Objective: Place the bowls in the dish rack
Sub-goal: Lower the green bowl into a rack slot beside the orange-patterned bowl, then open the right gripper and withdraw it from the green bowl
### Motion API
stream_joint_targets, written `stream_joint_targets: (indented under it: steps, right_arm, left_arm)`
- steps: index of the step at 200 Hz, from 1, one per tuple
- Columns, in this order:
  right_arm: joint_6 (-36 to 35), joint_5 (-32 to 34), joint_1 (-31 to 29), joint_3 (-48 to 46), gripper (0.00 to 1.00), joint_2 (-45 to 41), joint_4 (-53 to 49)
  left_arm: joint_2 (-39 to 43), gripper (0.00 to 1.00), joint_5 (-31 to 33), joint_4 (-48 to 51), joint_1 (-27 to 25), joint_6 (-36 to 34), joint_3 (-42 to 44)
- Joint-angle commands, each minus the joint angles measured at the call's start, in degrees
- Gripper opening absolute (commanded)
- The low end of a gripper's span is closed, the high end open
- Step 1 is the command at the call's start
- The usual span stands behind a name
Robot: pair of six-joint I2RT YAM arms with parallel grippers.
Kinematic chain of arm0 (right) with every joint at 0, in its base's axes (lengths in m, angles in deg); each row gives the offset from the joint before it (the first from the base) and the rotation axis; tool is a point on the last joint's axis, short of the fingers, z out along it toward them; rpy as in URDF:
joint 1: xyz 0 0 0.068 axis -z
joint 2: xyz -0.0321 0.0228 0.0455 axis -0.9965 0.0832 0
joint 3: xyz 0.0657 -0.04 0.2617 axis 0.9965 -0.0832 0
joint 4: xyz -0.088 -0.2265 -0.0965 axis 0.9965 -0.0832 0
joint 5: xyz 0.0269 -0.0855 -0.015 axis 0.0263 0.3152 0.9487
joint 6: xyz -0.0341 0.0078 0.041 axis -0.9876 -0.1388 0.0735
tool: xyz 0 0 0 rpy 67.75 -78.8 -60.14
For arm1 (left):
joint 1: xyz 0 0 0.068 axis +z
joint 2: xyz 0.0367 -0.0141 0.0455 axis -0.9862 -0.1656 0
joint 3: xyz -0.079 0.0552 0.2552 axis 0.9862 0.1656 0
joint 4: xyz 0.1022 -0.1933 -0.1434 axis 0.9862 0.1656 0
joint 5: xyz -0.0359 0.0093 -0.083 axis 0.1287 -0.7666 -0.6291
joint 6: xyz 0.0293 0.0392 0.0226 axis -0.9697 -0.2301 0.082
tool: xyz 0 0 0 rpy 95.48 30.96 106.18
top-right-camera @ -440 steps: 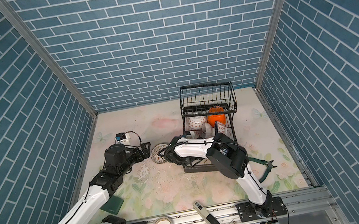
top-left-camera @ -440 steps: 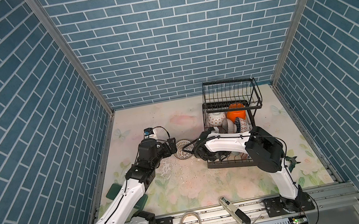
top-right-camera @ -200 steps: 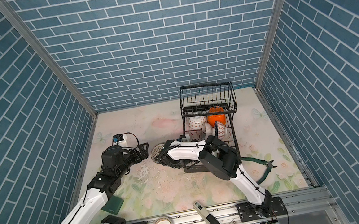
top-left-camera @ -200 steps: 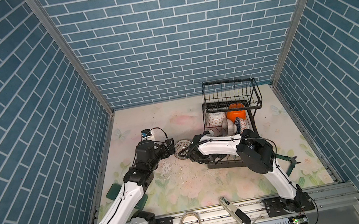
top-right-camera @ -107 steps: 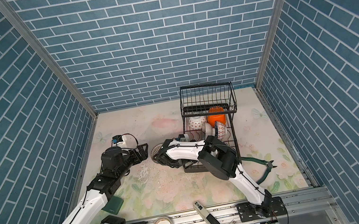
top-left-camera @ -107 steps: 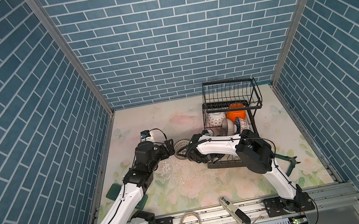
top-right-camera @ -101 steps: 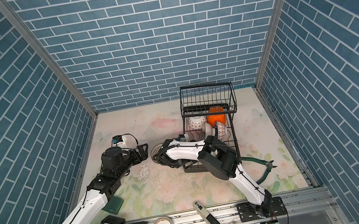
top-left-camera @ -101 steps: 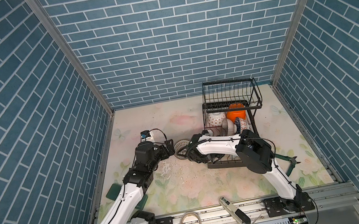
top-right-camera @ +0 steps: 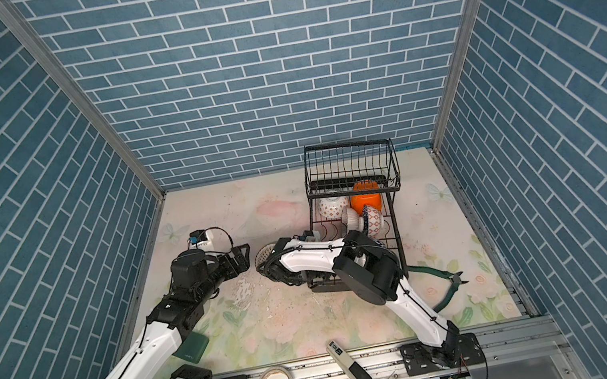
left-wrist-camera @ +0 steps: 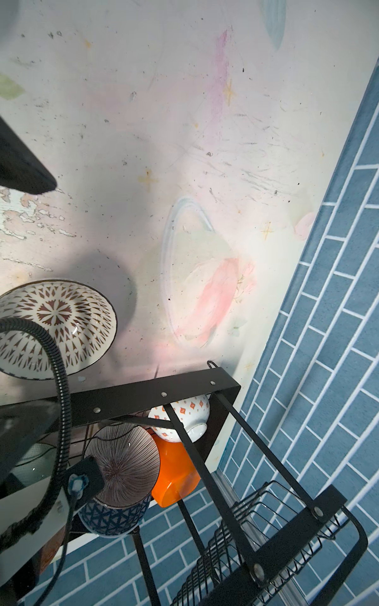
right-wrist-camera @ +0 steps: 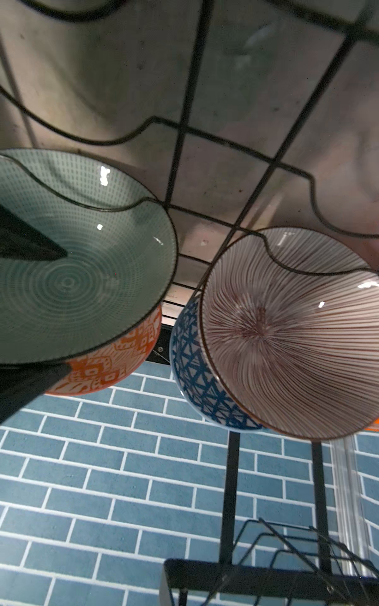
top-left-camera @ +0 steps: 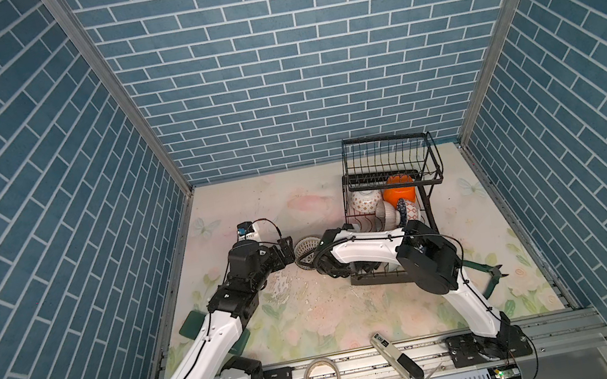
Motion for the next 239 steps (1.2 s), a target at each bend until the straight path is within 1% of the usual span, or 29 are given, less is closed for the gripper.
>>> stream_joint_targets:
  steps: [1,23,26,39,53,57,102,162,190,239]
  right_arm:
    - [2.30,-3.75,-0.58,-0.74,0.62,-1.59,2.97]
    - [1.33,-4.15,-0.60,-1.18,0.72,-2.64,4.79]
    - [1.23,-4.16,-0.62,-1.26,0.74,-4.25,4.95]
    - [0.94,-4.18,-0.54,-1.40,0.81,-5.40,5.57]
    - [0.66,-4.03,-0.55,-1.52,0.97,-6.45,6.09]
    - [0.57,-3.92,-0.55,-1.63,0.98,-6.70,6.17]
    - [-0.77,-3.63,-0.52,-3.34,0.98,-10.82,8.76]
    - [-5.15,-5.71,-0.35,-7.24,0.99,-19.54,15.90]
    - [-8.72,-8.46,0.20,-10.08,0.99,-24.73,21.98]
    - [-14.33,-15.31,2.68,-14.58,0.98,-32.72,34.00]
  left_arm:
    - [0.01,1.00,-0.55,2.14,0.58,0.06,-0.52]
    - [0.34,1.00,-0.55,2.78,0.59,0.14,-0.62]
    - [0.38,1.00,-0.55,2.84,0.59,0.14,-0.66]
    - [0.80,1.00,-0.47,3.13,0.59,0.23,-0.68]
    - [1.07,1.00,-0.25,3.58,0.59,0.23,-0.76]
    - [1.03,1.00,-0.20,3.87,0.59,0.22,-0.91]
    - [0.87,1.00,0.24,6.65,0.83,0.22,-2.50]
    - [-0.19,1.00,0.69,12.16,1.46,0.15,-6.04]
    - [-1.86,1.00,0.59,14.56,1.65,0.41,-7.28]
    - [-4.42,1.00,-0.02,17.38,1.75,0.91,-7.65]
